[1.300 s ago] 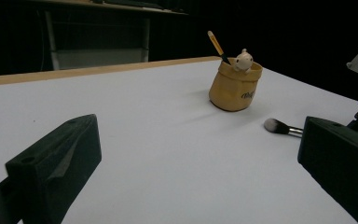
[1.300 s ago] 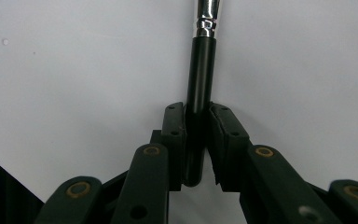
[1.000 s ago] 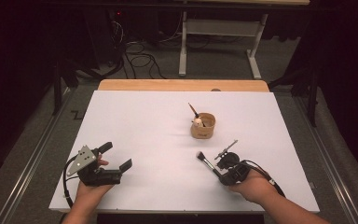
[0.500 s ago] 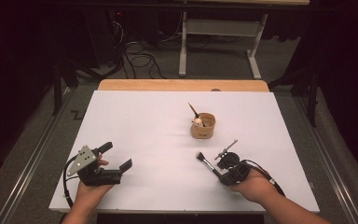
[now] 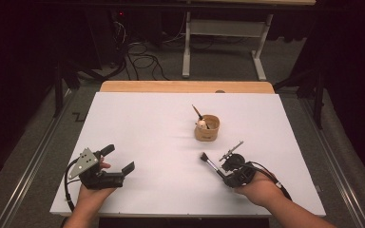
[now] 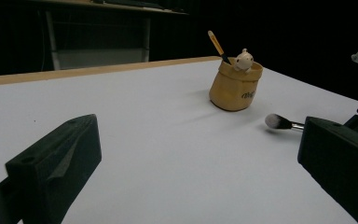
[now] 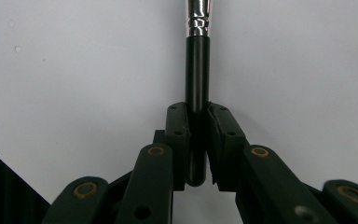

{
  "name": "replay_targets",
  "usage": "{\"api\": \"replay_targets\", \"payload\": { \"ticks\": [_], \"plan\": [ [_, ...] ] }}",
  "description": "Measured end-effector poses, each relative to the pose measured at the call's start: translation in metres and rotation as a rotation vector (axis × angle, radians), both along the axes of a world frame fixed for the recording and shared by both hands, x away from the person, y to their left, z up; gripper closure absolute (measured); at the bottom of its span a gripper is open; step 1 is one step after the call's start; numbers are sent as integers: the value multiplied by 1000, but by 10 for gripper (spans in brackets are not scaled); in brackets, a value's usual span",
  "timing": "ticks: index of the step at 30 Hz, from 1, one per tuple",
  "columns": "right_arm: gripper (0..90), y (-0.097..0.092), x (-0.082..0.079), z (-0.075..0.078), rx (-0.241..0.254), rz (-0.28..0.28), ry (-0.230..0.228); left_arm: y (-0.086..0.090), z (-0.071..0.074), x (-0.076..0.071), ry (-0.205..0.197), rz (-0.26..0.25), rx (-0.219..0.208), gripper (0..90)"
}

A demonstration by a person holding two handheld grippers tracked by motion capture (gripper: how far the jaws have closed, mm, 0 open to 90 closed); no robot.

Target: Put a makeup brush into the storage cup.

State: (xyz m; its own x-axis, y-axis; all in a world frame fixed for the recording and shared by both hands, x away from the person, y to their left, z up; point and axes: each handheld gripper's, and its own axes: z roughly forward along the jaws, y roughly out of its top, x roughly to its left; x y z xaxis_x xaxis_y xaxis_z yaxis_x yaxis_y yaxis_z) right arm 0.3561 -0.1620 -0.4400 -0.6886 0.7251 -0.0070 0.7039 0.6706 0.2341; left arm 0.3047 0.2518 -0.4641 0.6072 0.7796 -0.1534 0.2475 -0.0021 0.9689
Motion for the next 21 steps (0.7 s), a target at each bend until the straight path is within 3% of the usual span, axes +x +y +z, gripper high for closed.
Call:
{"api": "replay_targets", "payload": {
  "ticks": [21],
  "plan": [
    [808, -19, 10, 5, 7, -64, -60, -1, 0, 0, 5, 0, -5, 2]
  ]
}}
